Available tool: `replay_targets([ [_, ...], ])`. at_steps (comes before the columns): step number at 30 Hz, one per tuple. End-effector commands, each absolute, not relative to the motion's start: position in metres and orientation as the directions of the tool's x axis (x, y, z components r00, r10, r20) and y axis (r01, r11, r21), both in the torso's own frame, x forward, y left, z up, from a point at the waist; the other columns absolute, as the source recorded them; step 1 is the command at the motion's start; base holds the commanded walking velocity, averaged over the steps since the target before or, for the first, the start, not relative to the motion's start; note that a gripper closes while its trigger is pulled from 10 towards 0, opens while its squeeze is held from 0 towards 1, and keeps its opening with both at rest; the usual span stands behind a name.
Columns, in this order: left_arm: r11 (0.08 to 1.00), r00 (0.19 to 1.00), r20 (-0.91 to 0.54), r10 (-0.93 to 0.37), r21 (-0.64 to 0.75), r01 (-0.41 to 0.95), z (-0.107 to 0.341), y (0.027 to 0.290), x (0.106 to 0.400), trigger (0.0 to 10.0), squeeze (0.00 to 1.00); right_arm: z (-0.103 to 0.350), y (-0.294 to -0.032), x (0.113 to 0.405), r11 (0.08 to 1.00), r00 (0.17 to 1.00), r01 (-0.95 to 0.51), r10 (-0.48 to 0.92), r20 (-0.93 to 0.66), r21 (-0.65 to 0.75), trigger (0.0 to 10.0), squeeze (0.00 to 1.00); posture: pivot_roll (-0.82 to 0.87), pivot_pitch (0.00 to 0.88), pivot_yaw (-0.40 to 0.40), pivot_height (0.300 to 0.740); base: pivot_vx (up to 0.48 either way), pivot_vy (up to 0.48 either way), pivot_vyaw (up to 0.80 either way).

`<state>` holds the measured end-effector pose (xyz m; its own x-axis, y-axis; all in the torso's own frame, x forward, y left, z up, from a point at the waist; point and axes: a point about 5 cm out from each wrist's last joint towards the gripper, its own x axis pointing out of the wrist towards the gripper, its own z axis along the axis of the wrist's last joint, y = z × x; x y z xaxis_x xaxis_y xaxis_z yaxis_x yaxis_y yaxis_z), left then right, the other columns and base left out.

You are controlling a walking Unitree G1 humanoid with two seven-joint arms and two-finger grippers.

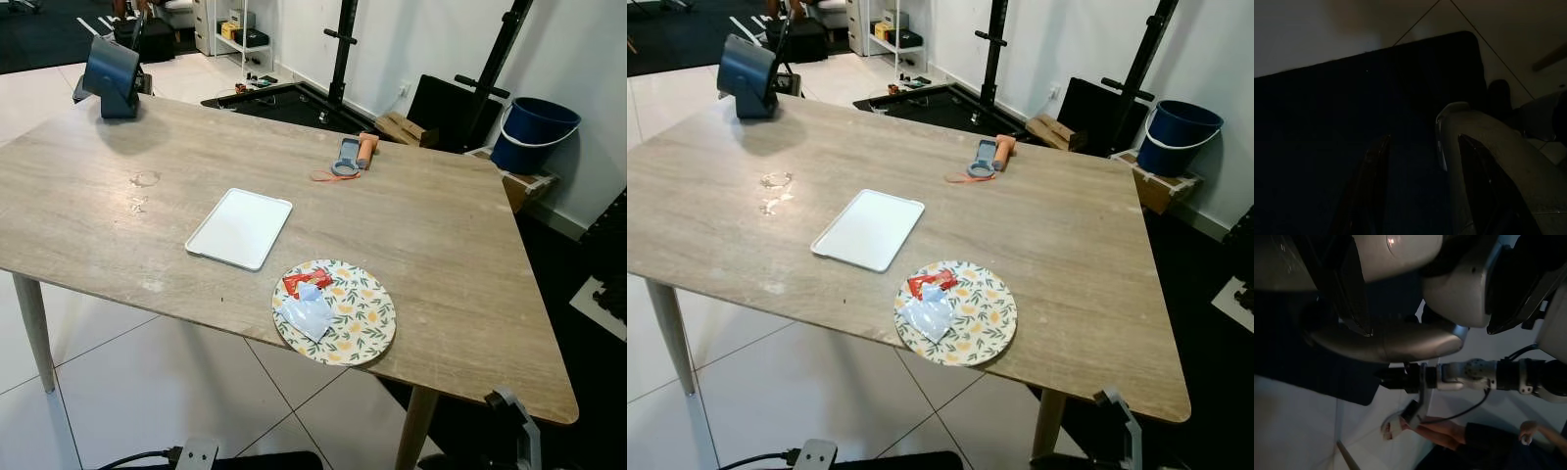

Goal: Restocking fridge

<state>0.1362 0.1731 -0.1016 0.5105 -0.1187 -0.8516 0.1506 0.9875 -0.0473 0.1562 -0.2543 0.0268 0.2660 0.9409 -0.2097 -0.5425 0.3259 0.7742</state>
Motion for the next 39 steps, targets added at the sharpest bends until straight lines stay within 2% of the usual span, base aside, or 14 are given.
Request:
replay_targets([
  [1, 0.985, 0.394, -0.911, -0.123, -0.065, 0.158, -0.113, 0.172, 0.104, 10.0, 0.0, 0.022, -0.257, 0.15, 0.344, 0.254, -0.524, 0.936, -0.242, 0.779, 10.0, 0.0, -0.06, 0.091, -0.052, 0.74, 0.0, 0.0, 0.0],
  [8, 0.985, 0.398, -0.909, -0.124, -0.065, 0.158, -0.112, 0.172, 0.106, 10.0, 0.0, 0.002, -0.262, 0.133, 0.409, 0.22, -0.454, 0.912, -0.345, 0.792, 10.0, 0.0, -0.05, 0.088, -0.053, 0.74, 0.0, 0.0, 0.0],
  [11, 0.985, 0.399, -0.908, -0.125, -0.066, 0.158, -0.112, 0.172, 0.106, 10.0, 0.0, -0.01, -0.267, 0.125, 0.472, 0.216, -0.423, 0.882, -0.42, 0.774, 10.0, 0.0, -0.06, 0.088, -0.051, 0.74, 0.0, 0.0, 0.0],
  [14, 0.985, 0.396, -0.91, -0.125, -0.066, 0.16, -0.112, 0.172, 0.105, 10.0, 0.0, -0.029, -0.274, 0.125, 0.639, 0.291, -0.363, 0.769, -0.569, 0.678, 10.0, 0.0, -0.06, 0.088, -0.049, 0.74, 0.0, 0.0, 0.0],
  [15, 0.985, 0.396, -0.91, -0.125, -0.066, 0.16, -0.112, 0.172, 0.105, 10.0, 0.0, -0.029, -0.274, 0.125, 0.639, 0.291, -0.363, 0.769, -0.569, 0.678, 10.0, 0.0, -0.06, 0.088, -0.049, 0.74, 0.0, 0.0, 0.0],
  [17, 0.985, 0.395, -0.91, -0.124, -0.065, 0.16, -0.113, 0.172, 0.105, 10.0, 0.0, -0.04, -0.279, 0.127, 0.754, 0.353, -0.31, 0.657, -0.667, 0.579, 10.0, 0.0, -0.06, 0.088, -0.049, 0.74, 0.0, 0.0, 0.0],
  [19, 0.985, 0.395, -0.91, -0.124, -0.065, 0.16, -0.113, 0.172, 0.105, 10.0, 0.0, -0.043, -0.28, 0.127, 0.781, 0.368, -0.293, 0.625, -0.688, 0.552, 10.0, 0.0, -0.06, 0.088, -0.049, 0.74, 0.0, 0.0, 0.0],
  [21, 0.985, 0.395, -0.91, -0.123, -0.064, 0.159, -0.113, 0.172, 0.105, 10.0, 0.0, -0.053, -0.285, 0.129, 0.876, 0.408, -0.224, 0.482, -0.776, 0.427, 10.0, 0.0, -0.05, 0.088, -0.049, 0.74, 0.0, 0.0, 0.0],
  [24, 0.985, 0.395, -0.911, -0.122, -0.063, 0.159, -0.112, 0.172, 0.105, 10.0, 0.0, -0.064, -0.29, 0.127, 0.961, 0.436, -0.128, 0.276, -0.856, 0.244, 10.0, 0.0, -0.05, 0.083, -0.045, 0.74, 0.0, 0.0, 0.0],
  [26, 0.985, 0.395, -0.91, -0.122, -0.063, 0.159, -0.112, 0.172, 0.106, 10.0, 0.0, -0.069, -0.293, 0.123, 0.986, 0.432, -0.081, 0.165, -0.886, 0.144, 10.0, 0.0, -0.05, 0.084, -0.045, 0.74, 0.0, 0.0, 0.0],
  [27, 0.985, 0.395, -0.91, -0.122, -0.063, 0.159, -0.112, 0.172, 0.106, 10.0, 0.0, -0.069, -0.293, 0.123, 0.986, 0.432, -0.081, 0.165, -0.886, 0.144, 10.0, 0.0, -0.05, 0.084, -0.045, 0.74, 0.0, 0.0, 0.0],
  [28, 0.985, 0.395, -0.911, -0.121, -0.062, 0.16, -0.112, 0.172, 0.106, 10.0, 0.0, -0.073, -0.295, 0.118, 0.996, 0.422, -0.048, 0.082, -0.903, 0.068, 10.0, 0.0, -0.05, 0.084, -0.044, 0.74, 0.0, 0.0, 0.0],
  [31, 0.985, 0.392, -0.912, -0.12, -0.058, 0.165, -0.112, 0.173, 0.106, 10.0, 0.0, -0.077, -0.295, 0.111, 0.999, 0.397, -0.037, 0.015, -0.918, 0.0, 10.0, 0.0, -0.05, 0.08, -0.043, 0.74, 0.0, 0.0, 0.0],
  [39, 0.983, 0.391, -0.913, -0.118, -0.052, 0.175, -0.112, 0.173, 0.107, 10.0, 0.0, -0.088, -0.285, 0.094, 0.994, 0.342, -0.073, -0.053, -0.938, -0.083, 10.0, 0.0, -0.05, 0.065, -0.039, 0.74, 0.0, 0.0, 0.0],
])
